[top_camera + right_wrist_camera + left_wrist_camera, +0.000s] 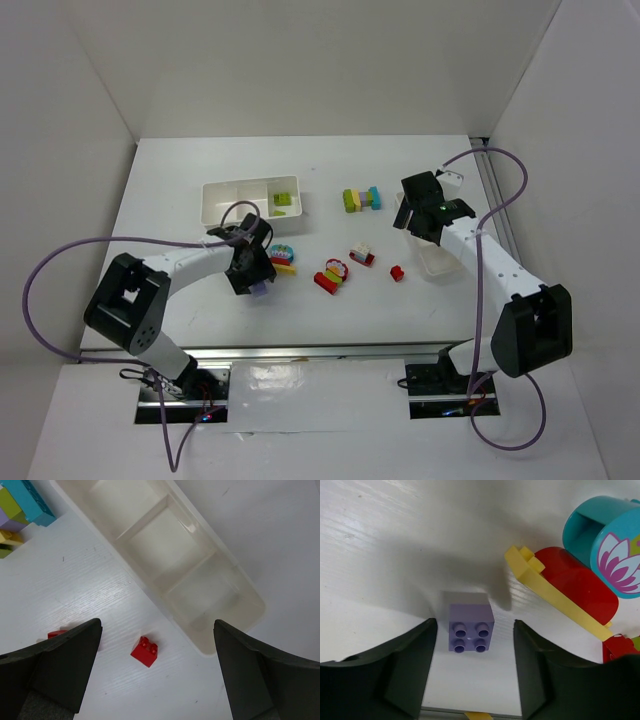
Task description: Sort the legos into containers by color
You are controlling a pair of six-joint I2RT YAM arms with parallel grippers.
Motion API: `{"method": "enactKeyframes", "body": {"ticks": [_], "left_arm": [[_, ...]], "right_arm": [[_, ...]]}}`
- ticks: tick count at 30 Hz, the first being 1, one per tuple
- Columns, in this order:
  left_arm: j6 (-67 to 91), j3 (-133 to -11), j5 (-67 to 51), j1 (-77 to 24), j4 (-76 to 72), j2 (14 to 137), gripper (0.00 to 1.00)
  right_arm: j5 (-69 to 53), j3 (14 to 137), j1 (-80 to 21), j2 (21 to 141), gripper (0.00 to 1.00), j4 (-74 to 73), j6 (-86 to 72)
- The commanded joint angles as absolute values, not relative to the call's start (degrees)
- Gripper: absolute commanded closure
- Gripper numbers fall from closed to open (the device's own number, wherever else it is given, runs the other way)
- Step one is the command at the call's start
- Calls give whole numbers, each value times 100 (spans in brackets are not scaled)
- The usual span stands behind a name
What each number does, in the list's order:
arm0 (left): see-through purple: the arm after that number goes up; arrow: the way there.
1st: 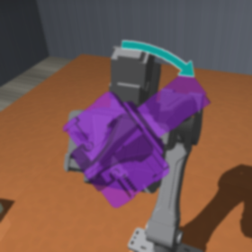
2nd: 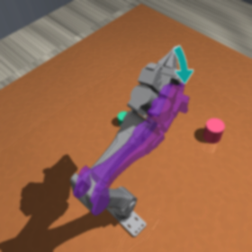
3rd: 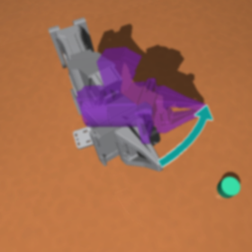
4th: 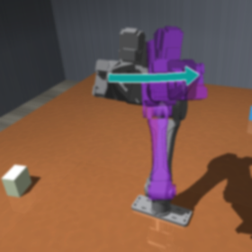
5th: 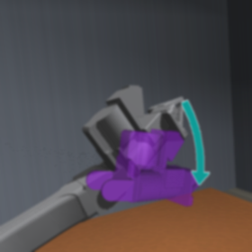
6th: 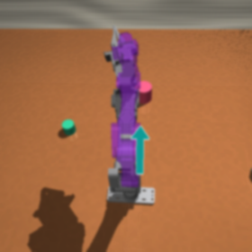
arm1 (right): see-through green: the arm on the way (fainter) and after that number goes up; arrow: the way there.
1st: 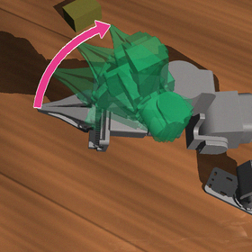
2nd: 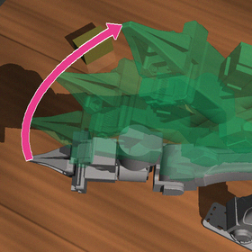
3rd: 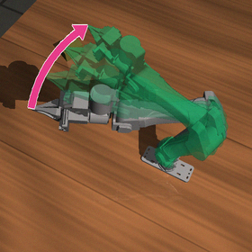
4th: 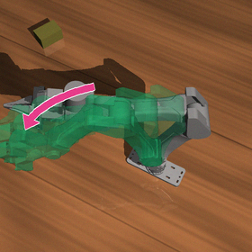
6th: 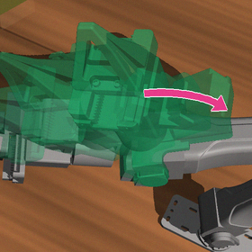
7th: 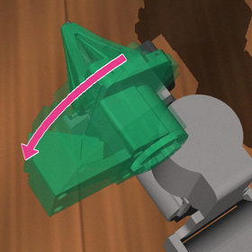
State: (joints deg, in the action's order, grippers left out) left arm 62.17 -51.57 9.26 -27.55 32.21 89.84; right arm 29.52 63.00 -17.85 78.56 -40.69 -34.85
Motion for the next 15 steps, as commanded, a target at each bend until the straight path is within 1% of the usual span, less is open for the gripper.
{"method": "enactKeyframes", "body": {"ticks": [1,2,3,4,5,10,13,15], "left_arm": [[6091,-5106,782,-2733,3155,9096,26],[6091,-5106,721,-2786,3155,9158,24],[6091,-5106,721,-2786,3155,9158,24],[6091,-5106,721,-2786,3155,9158,26],[6091,-5106,721,-2786,3155,9210,31],[6091,-5220,844,-2953,3217,9211,43],[6013,-5361,896,-3006,3331,9211,54],[5899,-5492,957,-3076,3496,9211,60]], "right_arm": [[3059,6434,-1749,7690,0,-3920,-3498],[3059,6434,-1749,7690,0,-3920,-3498],[3059,6434,-1749,7690,0,-3920,-3498],[3059,6434,-1749,7690,0,-3920,-3498],[3059,6434,-1749,7690,0,-3920,-3498],[3059,6434,-1749,7690,0,-3920,-3498],[3059,6434,-1749,7690,0,-3920,-3498],[3059,6434,-1749,7690,0,-3920,-3498]]}}
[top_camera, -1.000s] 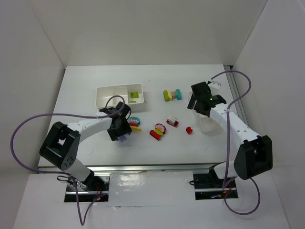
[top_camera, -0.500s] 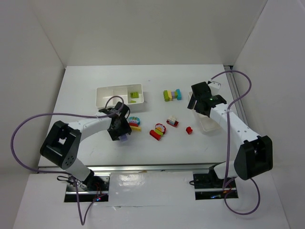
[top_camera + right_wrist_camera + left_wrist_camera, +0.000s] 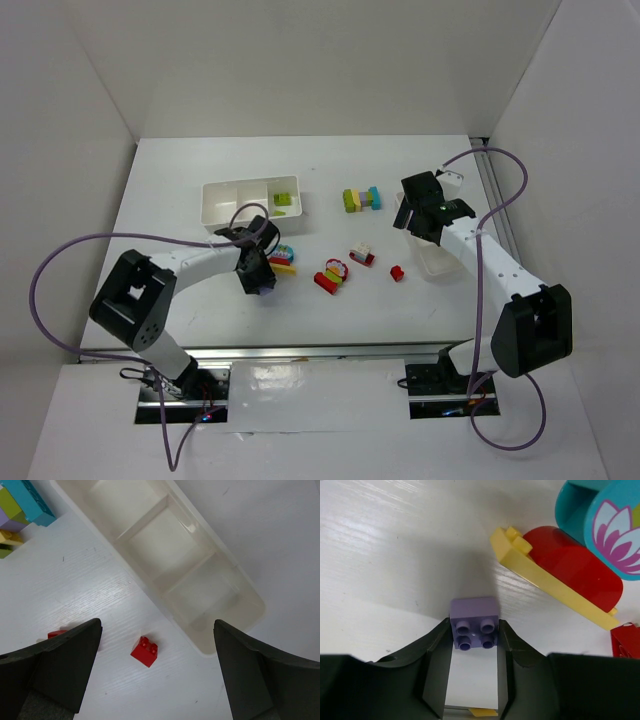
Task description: Sort the legos into containers by color
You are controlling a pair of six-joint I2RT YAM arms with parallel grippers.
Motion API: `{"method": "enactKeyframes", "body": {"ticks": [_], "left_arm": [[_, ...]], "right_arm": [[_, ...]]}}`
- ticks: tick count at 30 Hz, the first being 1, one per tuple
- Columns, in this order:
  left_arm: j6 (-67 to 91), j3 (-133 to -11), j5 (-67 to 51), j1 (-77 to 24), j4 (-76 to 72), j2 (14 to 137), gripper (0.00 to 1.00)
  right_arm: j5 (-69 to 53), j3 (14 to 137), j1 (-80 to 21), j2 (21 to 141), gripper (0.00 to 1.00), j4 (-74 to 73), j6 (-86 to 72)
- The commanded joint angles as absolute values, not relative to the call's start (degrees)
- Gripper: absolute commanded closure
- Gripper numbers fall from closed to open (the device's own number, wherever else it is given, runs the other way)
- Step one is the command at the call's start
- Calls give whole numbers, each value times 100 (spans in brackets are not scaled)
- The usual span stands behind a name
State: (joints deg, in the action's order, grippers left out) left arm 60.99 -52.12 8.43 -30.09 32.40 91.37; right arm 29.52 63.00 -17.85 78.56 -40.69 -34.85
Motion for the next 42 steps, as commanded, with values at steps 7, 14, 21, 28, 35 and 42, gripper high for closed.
{"method": "enactKeyframes", "body": {"ticks": [7,14,21,28,35,42], "left_arm": [[5161,-6292,1230,-3656,3876,8825,81],[4430,-7135,1178,-3709,3718,8728,94],[3860,-8119,1126,-3639,3613,9201,94],[2777,-9822,-1016,-3744,3428,10474,97],[3023,-11275,-2881,-4008,3077,12163,100],[3577,-12795,-3515,-4061,2681,13446,100]], "right_arm": [[3111,6434,-1749,7690,0,-3920,-3498],[2971,6801,-1749,7690,0,-3920,-3603],[3084,6978,-1749,7576,0,-3973,-3604],[3401,6874,-1688,7077,0,-4288,-4042],[3752,6574,-1582,6092,0,-4771,-5000],[3806,6469,-1582,5563,1,-5079,-5282]]}}
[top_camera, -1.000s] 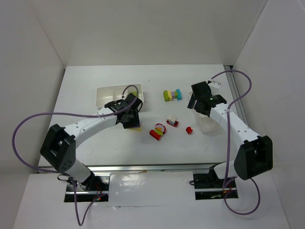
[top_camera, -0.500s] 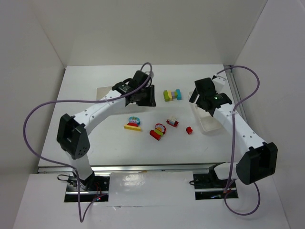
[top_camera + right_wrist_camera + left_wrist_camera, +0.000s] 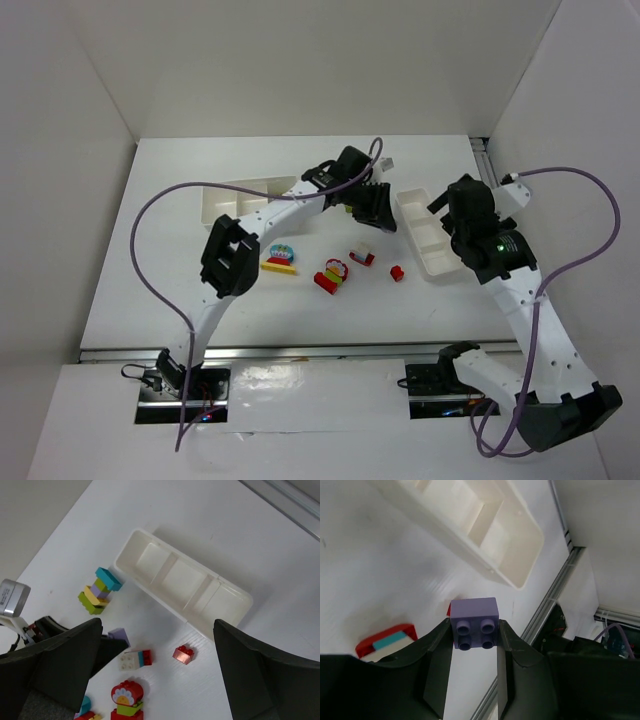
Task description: Sort the legos into containers by color
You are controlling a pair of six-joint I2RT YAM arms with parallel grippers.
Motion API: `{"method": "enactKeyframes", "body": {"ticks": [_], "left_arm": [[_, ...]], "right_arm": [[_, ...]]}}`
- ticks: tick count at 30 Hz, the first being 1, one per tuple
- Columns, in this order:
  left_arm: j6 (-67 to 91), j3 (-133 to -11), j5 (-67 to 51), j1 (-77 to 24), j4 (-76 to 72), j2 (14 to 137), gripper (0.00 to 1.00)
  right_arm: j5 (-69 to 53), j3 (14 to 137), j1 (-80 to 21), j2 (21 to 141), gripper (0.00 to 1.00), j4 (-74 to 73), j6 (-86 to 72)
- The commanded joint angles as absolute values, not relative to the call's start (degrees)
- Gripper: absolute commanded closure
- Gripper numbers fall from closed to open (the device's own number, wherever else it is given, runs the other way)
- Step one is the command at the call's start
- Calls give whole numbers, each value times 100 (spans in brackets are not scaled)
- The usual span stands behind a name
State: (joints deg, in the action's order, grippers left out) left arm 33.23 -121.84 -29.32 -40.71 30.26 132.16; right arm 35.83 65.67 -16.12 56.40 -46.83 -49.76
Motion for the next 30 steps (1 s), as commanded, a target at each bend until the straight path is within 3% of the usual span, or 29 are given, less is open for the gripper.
{"method": "enactKeyframes", "body": {"ticks": [1,9,12,14,21,25,29,30], "left_arm": [[3629,-12953,-3516,-4061,2541,13543,100],[4262,-13227,-2709,-4113,1328,14210,100],[4210,-13991,-2329,-4166,995,14554,95],[4367,-13775,-2033,-4166,530,14555,87],[4808,-14395,-1496,-4306,-149,15116,84],[4755,-14396,-1494,-4377,-299,15292,69],[4869,-14291,-1546,-4430,-378,15345,17],[4869,-14291,-1547,-4430,-378,15346,10]], "right_arm": [[3858,6469,-1582,5563,1,-5141,-5343],[3911,6582,-1582,5511,1,-5291,-5414],[3981,6723,-1582,5511,1,-5475,-5414],[4052,6724,-1582,5511,1,-5528,-5414],[4052,7101,-1582,5511,1,-5853,-5247],[4192,7356,-1582,5511,1,-6108,-5089],[4263,7409,-1582,5511,1,-6108,-5027],[4263,7409,-1582,5511,1,-6108,-4975]]}}
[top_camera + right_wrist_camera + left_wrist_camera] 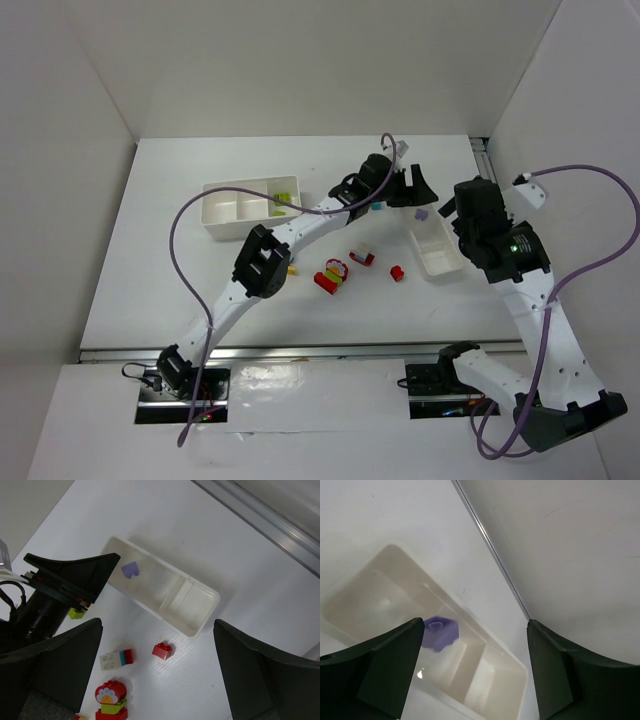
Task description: Sort the legos into containers by color
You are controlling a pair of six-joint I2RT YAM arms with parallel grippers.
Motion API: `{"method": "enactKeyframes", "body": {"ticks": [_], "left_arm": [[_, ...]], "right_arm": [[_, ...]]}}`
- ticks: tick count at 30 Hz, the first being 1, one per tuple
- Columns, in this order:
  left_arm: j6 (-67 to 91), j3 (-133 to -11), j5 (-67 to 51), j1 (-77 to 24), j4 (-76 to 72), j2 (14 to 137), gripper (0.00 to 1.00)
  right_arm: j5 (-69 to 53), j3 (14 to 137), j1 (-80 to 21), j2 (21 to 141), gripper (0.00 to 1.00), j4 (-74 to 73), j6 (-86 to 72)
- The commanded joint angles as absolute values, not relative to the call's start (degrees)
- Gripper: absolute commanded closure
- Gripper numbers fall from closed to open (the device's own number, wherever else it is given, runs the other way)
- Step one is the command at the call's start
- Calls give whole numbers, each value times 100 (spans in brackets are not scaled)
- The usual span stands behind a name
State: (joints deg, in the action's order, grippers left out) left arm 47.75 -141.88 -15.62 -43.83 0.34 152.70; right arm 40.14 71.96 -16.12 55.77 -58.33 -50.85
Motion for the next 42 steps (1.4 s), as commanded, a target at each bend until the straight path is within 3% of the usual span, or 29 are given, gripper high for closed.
{"method": "enactKeyframes", "body": {"ticks": [1,2,10,17,20,22,28,33,42], "left_arm": [[4869,-14291,-1547,-4430,-378,15346,6],[4817,-14291,-1599,-4430,-378,15285,0],[3895,-13668,-1863,-4359,630,13856,0],[3323,-11199,-1925,-3622,1475,11588,0],[2805,-10558,-1610,-3568,2090,11023,10],[2524,-9962,-997,-3629,2432,10463,21],[2488,-8231,499,-3516,3014,9222,28],[2355,-7700,659,-3585,3788,9106,30],[2338,-7733,431,-3990,3727,9079,30]], "right_arm": [[4263,7409,-1582,5511,1,-6108,-4975],[4263,7409,-1582,5511,1,-6108,-4975],[3911,7032,-1582,5520,1,-5696,-4922],[3472,6496,-1530,5520,1,-5274,-4922],[3148,6215,-1529,5615,1,-4950,-4528],[2290,6075,-1529,5896,3,-4502,-4177],[1249,5714,-1660,6486,3,-4158,-3806],[756,5537,-1880,6644,3,-3683,-3437],[870,5599,-2048,7804,20,-3947,-3085]]}}
